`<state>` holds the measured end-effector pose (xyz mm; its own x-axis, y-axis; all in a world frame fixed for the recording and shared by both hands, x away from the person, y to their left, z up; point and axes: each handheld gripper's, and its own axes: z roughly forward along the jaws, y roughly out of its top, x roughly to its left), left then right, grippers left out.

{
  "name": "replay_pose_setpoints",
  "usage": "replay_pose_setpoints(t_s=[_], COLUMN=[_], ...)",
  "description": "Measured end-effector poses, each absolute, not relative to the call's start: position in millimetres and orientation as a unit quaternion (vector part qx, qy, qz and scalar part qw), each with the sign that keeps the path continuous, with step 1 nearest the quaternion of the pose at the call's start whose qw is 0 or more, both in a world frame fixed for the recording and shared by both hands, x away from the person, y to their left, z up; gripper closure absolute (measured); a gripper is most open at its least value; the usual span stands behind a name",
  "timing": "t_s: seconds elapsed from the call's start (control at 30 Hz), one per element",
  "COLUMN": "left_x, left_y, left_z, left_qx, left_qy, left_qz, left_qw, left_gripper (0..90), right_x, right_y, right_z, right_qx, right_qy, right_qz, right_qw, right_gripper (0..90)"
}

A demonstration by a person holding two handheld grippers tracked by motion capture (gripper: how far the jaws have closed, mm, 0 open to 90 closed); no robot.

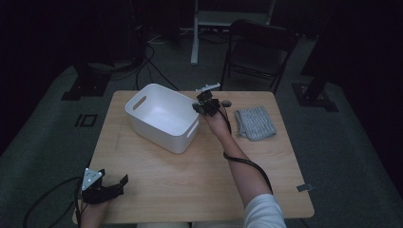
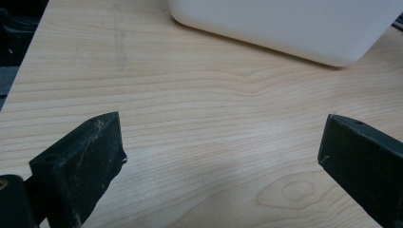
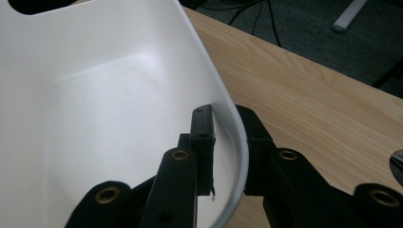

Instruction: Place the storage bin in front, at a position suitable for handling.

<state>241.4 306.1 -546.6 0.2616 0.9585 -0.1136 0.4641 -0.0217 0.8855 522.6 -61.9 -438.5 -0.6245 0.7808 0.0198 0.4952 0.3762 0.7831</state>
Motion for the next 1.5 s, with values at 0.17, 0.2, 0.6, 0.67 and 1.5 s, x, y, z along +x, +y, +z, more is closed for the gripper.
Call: replay_pose_setpoints(t_s=[0.17, 0.2, 0.6, 0.67, 1.5], left_x=[241.2, 241.2, 241.3, 241.2, 241.1], left_y=[305.2, 304.5, 301.8, 301.0, 292.6], left_z=[-546.4, -546.5, -547.1, -547.0, -546.8], left_qx=[0.661, 0.663, 0.664, 0.666, 0.677], left_qy=[0.535, 0.533, 0.530, 0.529, 0.521], left_qz=[0.279, 0.280, 0.280, 0.281, 0.274], left_qw=[0.447, 0.445, 0.448, 0.445, 0.442], left_gripper=[1.7, 1.7, 1.7, 1.7, 1.7], right_x=[519.0, 517.9, 497.8, 493.5, 446.1], right_y=[-64.3, -65.1, -79.0, -80.9, -112.5], right_z=[-438.3, -438.3, -437.5, -437.5, -436.1], right_qx=[0.394, 0.392, 0.374, 0.372, 0.335], right_qy=[0.810, 0.811, 0.822, 0.823, 0.841], right_qz=[0.397, 0.399, 0.397, 0.398, 0.404], right_qw=[0.175, 0.173, 0.162, 0.162, 0.135], right_gripper=[80.1, 80.2, 80.6, 80.5, 83.6])
